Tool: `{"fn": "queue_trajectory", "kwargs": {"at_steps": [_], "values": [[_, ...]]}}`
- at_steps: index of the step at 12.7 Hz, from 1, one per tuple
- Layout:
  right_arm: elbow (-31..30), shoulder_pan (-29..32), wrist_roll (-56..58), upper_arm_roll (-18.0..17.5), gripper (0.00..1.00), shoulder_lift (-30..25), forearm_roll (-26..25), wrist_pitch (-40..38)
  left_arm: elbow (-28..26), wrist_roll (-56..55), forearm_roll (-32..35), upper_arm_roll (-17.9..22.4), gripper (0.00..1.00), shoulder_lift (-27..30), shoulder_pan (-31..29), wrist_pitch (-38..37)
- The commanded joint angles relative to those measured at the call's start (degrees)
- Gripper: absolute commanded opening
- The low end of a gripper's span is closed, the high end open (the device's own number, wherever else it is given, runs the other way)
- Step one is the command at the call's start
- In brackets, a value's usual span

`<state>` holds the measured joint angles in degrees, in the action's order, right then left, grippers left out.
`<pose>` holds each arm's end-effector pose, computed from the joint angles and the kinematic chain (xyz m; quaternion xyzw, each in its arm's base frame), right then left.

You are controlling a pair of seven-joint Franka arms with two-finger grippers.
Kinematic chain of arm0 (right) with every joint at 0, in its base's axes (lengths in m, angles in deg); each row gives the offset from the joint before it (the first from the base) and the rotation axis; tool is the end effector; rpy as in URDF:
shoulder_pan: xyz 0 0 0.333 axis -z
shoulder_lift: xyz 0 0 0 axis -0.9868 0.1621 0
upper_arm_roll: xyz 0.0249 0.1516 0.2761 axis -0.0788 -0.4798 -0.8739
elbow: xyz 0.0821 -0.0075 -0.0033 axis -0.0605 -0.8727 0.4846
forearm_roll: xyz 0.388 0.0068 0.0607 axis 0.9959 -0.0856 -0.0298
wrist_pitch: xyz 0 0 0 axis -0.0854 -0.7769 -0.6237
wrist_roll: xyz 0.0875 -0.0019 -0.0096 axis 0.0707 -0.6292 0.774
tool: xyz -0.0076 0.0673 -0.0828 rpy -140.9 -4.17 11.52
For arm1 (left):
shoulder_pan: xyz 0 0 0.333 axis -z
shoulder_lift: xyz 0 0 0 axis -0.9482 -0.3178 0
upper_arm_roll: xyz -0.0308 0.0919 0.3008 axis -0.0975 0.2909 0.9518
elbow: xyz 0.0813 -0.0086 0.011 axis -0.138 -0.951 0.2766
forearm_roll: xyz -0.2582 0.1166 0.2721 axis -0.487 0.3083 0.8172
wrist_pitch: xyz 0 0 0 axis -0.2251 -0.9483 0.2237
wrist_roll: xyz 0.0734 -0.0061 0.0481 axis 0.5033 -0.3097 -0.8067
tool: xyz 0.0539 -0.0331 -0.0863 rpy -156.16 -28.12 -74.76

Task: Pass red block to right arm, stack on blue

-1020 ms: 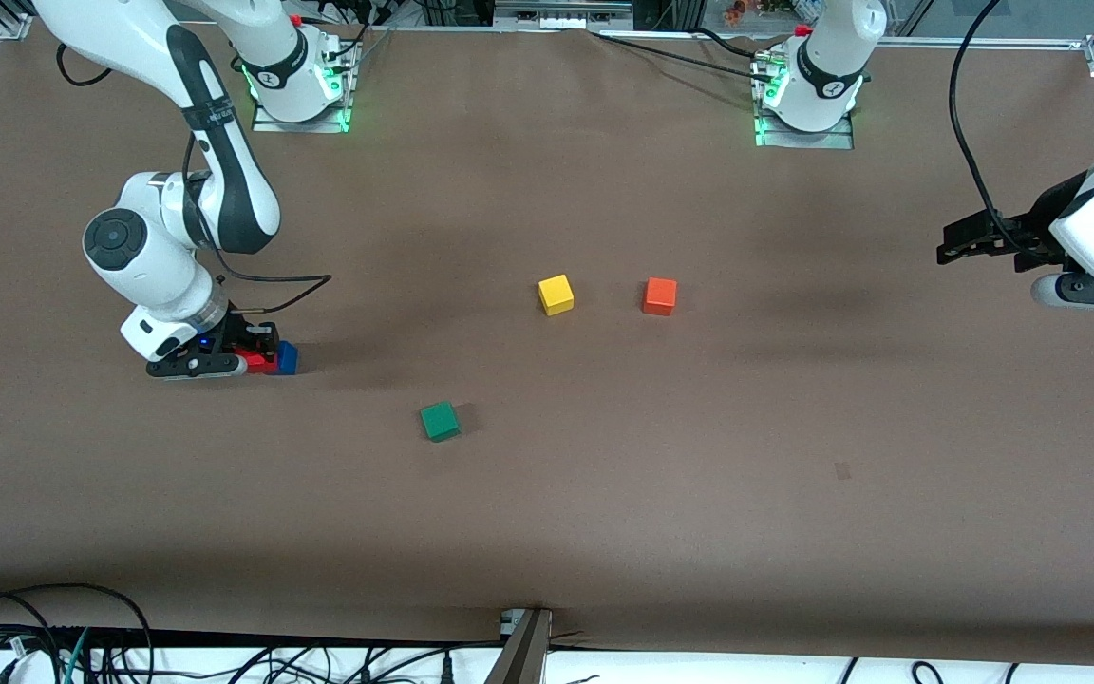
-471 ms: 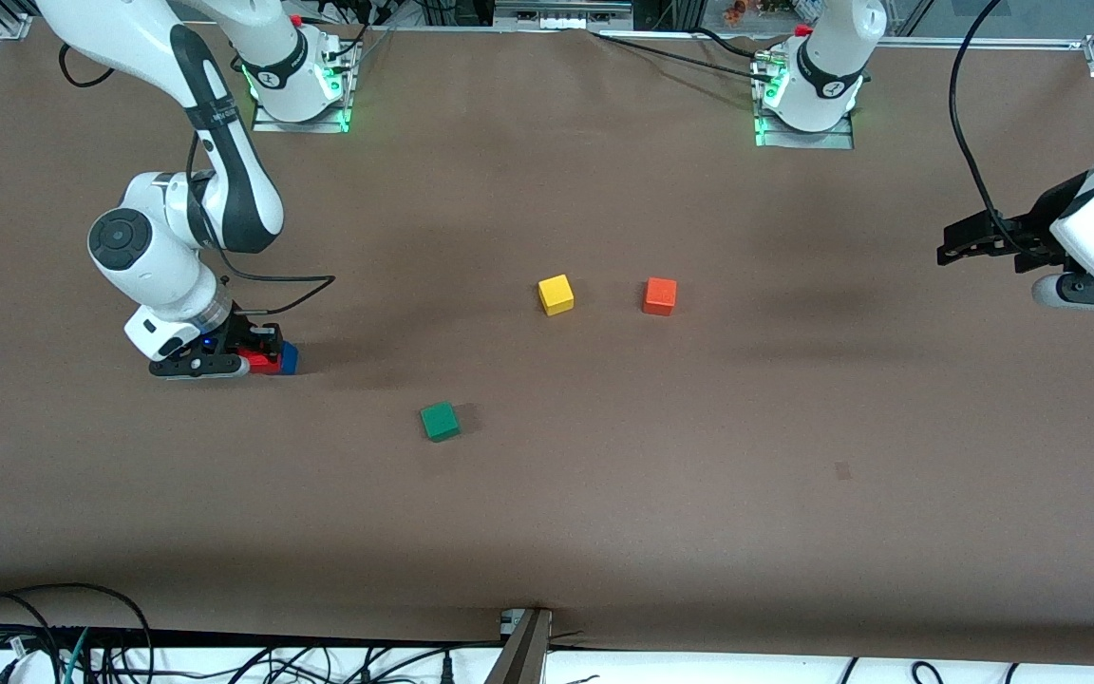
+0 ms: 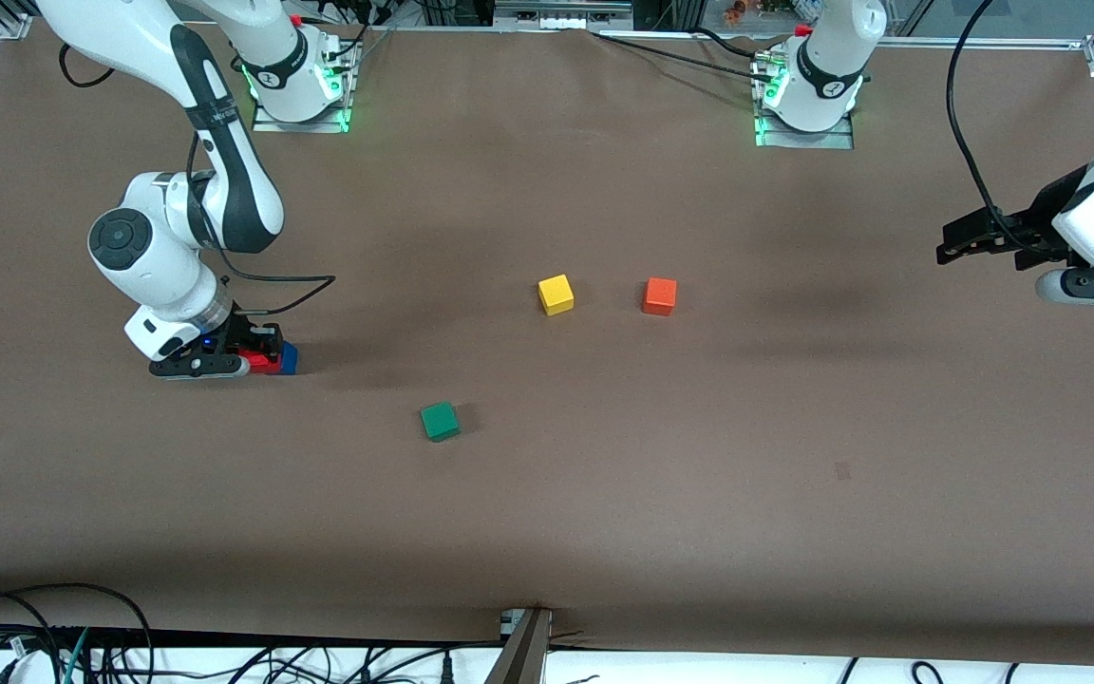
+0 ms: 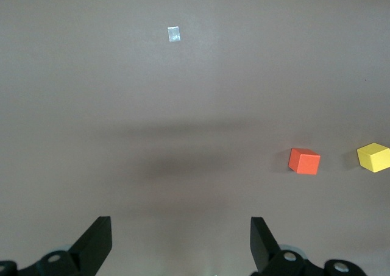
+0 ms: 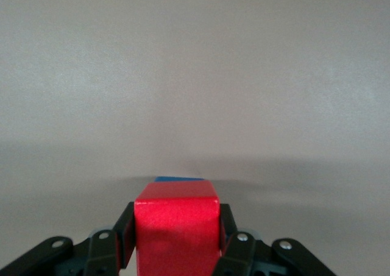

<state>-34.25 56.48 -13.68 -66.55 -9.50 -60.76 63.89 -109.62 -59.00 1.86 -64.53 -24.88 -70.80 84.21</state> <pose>0.5755 0.0545 0.2562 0.9978 0.0343 0.0542 0.0180 0.5812 -0.0165 0.5828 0.9972 -0.0110 -0.0656 0.0347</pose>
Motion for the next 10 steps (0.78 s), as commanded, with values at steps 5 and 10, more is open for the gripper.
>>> {"fn": "queue_trajectory", "kwargs": {"at_steps": [5,10], "values": [[0.0,-0.2,-0.8,-0.2,0.0,-0.3,0.1,-0.1,-0.7,-0.3,1.1,-0.2,1.0,0.7,0.0,0.6],[0.0,-1.6,-3.2,-0.2,0.0,-0.3,0.0,-0.2,-0.5,-0.3,1.1,-0.2,1.0,0.7,-0.1,0.6]]}}
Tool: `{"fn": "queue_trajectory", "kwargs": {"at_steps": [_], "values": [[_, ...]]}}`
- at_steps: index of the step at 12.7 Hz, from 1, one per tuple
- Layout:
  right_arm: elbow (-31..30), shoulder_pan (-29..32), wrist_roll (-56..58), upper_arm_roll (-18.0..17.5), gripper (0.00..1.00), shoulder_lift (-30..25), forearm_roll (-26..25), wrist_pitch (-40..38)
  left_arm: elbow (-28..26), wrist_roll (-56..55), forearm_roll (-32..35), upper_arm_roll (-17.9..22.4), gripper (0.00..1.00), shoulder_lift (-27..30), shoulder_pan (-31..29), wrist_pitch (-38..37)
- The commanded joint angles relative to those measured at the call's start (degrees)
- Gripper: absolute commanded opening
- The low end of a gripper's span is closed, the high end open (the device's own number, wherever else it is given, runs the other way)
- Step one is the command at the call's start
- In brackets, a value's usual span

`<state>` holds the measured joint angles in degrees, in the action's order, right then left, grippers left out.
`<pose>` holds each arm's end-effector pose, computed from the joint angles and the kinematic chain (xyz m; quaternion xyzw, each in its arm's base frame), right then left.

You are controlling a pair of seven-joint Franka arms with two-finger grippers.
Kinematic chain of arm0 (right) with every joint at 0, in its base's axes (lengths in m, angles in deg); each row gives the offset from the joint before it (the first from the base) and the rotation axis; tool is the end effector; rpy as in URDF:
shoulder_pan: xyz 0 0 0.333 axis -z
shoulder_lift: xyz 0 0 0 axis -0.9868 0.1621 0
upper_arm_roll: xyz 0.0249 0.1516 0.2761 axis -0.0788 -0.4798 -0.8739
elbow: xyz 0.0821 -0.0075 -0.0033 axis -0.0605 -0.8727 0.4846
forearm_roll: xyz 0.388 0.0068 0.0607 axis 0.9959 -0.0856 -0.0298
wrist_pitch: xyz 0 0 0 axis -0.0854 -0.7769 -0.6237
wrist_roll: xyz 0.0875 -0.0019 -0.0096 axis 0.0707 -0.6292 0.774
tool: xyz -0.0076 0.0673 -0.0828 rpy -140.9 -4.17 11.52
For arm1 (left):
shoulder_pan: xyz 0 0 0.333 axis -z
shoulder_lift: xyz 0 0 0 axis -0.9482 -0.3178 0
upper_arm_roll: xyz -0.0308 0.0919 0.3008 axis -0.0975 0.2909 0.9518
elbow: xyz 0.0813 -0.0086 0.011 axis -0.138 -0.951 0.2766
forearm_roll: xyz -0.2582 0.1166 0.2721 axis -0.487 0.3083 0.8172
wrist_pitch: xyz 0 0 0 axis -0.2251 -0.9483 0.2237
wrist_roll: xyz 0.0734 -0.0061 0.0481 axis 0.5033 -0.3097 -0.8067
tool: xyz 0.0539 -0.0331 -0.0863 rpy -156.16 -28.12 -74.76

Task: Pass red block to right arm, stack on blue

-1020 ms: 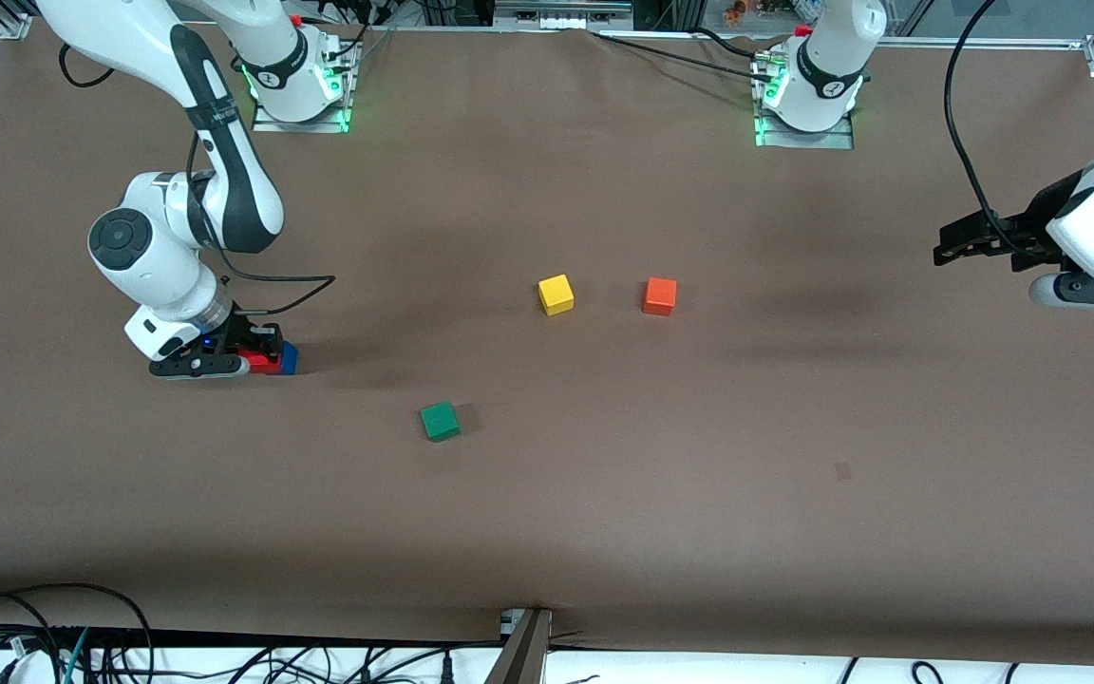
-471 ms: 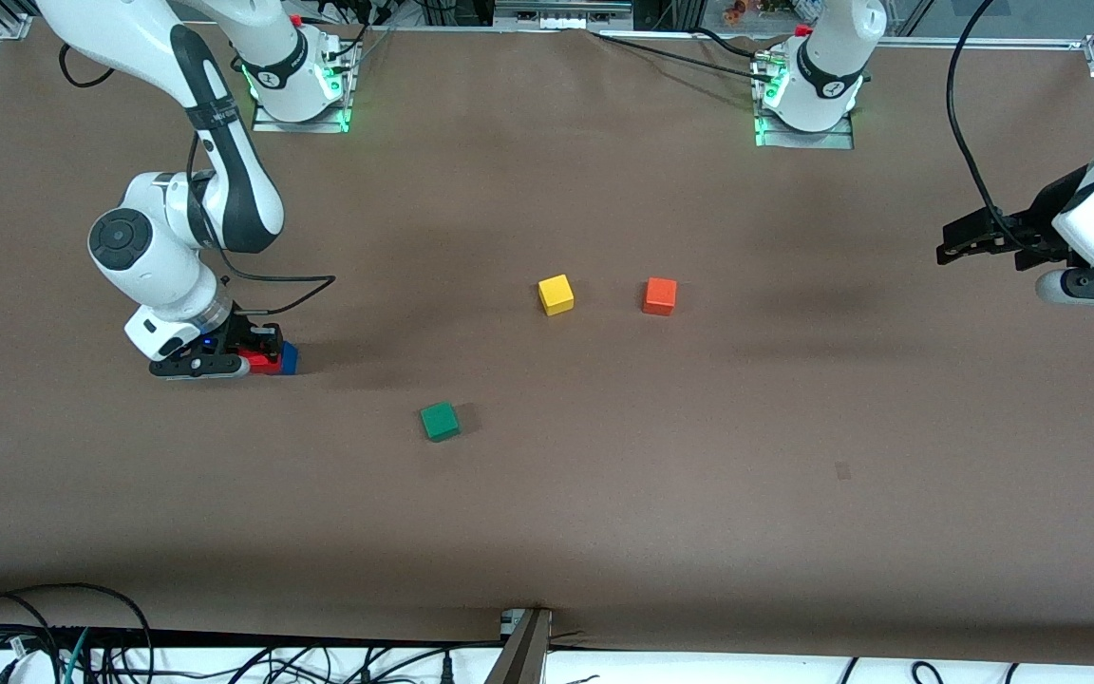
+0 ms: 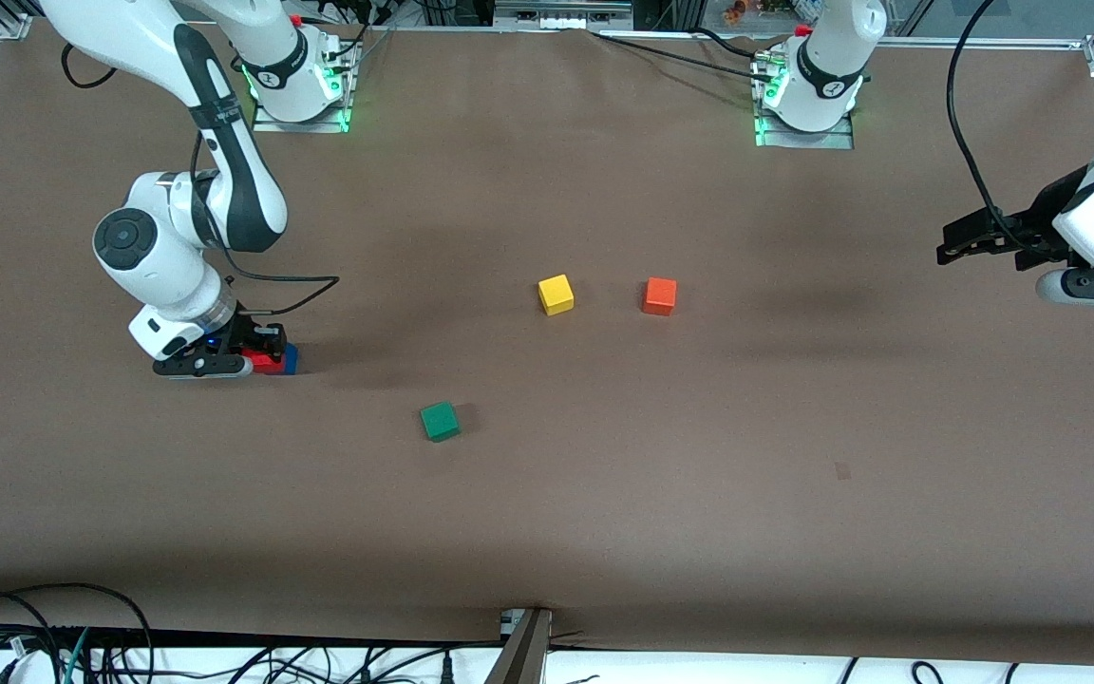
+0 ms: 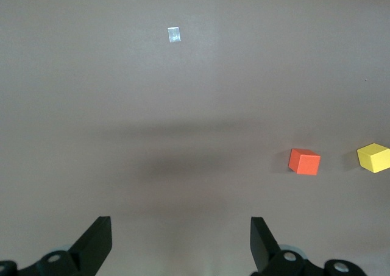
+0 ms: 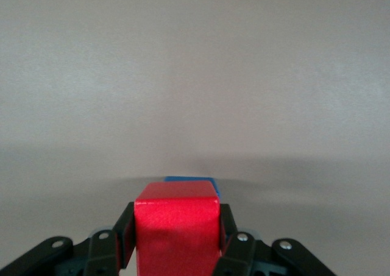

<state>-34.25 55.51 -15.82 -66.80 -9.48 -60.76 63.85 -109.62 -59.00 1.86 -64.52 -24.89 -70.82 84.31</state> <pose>0.5740 0.0667 0.2557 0.9981 0.0261 0.0539 0.0158 0.5815 -0.0162 0.5828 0.9972 -0.0107 -0.0648 0.0347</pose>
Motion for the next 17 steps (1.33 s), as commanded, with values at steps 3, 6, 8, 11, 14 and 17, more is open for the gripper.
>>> {"fn": "queue_trajectory", "kwargs": {"at_steps": [3,6,8,11,14,17], "values": [[0.0,-0.5,0.0,0.1,0.0,-0.3,0.0,-0.1,-0.5,-0.2,1.0,-0.1,1.0,0.7,-0.5,0.5],[-0.2,-0.4,0.2,0.3,0.0,-1.1,0.0,-1.2,-0.5,-0.2,0.8,-0.1,1.0,0.7,-0.5,0.5],[-0.2,-0.4,0.0,0.4,0.0,-1.2,0.0,-3.0,-0.5,-0.2,0.7,-0.1,1.0,0.7,-0.5,0.5],[-0.2,-0.4,0.1,0.5,0.0,-1.2,0.0,-3.1,-0.5,-0.2,0.7,-0.1,1.0,0.7,-0.5,0.5],[-0.2,-0.4,0.1,0.6,0.0,-1.2,-0.1,-3.1,-0.5,-0.2,0.7,-0.1,1.0,0.7,-0.5,0.5],[-0.2,0.0,1.4,1.1,0.0,-1.2,-0.1,-3.1,-0.5,-0.2,0.8,-0.1,1.0,0.7,-0.5,0.5]]}}
